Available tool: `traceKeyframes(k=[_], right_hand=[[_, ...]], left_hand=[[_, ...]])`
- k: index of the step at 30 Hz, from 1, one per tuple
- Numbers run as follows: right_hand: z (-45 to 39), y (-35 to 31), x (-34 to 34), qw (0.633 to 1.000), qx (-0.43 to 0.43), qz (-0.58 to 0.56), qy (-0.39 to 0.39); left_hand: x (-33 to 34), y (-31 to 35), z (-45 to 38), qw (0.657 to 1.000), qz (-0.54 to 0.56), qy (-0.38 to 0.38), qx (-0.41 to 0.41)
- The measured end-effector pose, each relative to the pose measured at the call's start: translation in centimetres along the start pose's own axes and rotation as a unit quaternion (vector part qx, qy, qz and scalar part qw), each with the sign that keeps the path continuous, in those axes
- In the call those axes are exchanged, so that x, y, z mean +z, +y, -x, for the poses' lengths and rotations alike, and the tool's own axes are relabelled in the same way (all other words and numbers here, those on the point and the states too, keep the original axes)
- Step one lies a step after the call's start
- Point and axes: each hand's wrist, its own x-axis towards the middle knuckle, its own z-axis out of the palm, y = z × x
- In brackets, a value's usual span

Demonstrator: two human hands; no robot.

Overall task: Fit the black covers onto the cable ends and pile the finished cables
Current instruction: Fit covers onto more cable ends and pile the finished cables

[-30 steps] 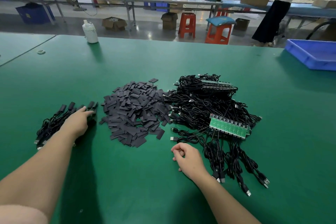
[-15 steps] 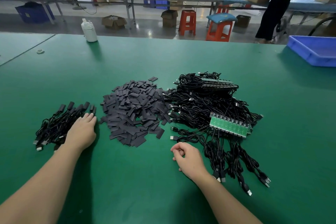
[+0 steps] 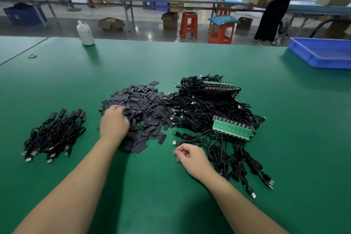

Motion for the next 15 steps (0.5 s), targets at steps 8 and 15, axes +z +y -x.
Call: traceKeyframes(k=[8, 15], right_hand=[[-2.0, -0.7, -12.6, 0.871, -0.059, 0.424, 0.239], [-2.9, 0.7, -15.1, 0.931, -0.008, 0.340, 0.132]], left_hand=[[4.4, 18.4, 5.9, 0.929, 0.217, -0.292, 0.072], [7.0, 23.0, 8.4, 0.938, 0.239, -0.251, 0.000]])
